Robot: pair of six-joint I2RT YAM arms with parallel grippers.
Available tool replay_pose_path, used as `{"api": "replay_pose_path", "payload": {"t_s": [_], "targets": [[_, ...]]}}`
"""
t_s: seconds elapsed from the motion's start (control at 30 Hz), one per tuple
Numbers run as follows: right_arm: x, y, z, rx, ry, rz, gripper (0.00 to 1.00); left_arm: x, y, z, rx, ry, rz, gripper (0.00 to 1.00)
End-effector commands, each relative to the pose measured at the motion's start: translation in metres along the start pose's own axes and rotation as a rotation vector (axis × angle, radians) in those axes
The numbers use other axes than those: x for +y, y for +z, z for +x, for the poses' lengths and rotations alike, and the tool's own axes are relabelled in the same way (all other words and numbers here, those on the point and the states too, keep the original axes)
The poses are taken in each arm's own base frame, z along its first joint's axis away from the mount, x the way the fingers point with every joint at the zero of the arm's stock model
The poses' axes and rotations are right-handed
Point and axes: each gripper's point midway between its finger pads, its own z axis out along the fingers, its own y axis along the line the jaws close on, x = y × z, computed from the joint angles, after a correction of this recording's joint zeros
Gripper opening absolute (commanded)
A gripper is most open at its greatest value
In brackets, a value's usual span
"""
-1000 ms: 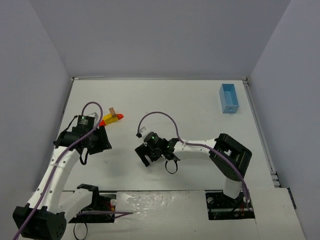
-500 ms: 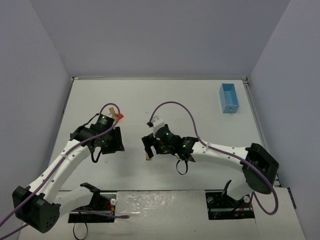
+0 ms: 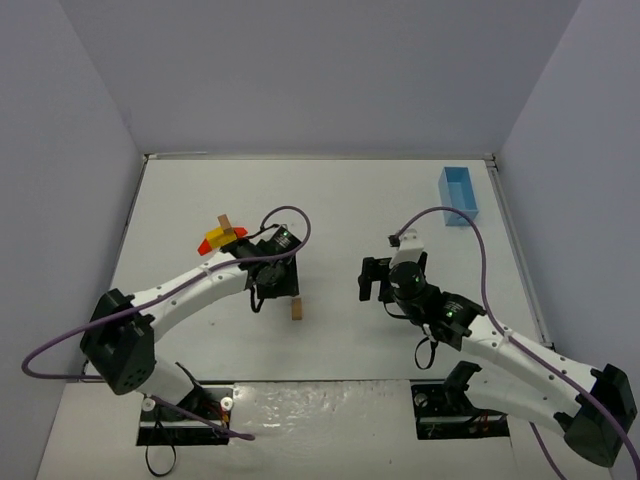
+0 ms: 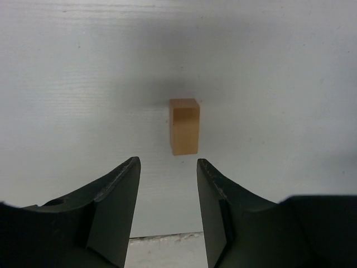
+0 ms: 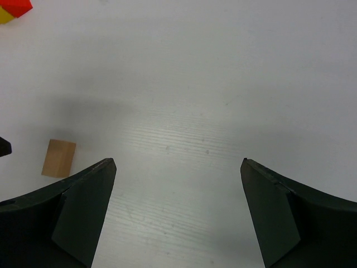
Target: Build the wood block tower
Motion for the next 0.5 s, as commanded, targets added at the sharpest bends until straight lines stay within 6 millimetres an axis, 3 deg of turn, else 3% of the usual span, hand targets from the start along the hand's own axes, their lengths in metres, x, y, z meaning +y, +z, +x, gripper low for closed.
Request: {"api": "replay_pose_path", "payload": {"t_s": [0.0,0.3,0.47], "targets": [[-0.027,-0.013,-0.005,-0.061,0.100,0.090,0.92,-0.029,0.009,-0.020,-0.063,-0.014,0.014,0.42],[-0.026,-0.020,-0.003,-0.057,0.111,0.060,0.93,-0.020,0.047,0.002,0.031,0.011,-0.077,0.42],[-0.026,-0.017,-0.001,-0.047,0.102,0.069,0.93,-0.022,0.053,0.008,0.057,0.030,-0.084,0.42]]}}
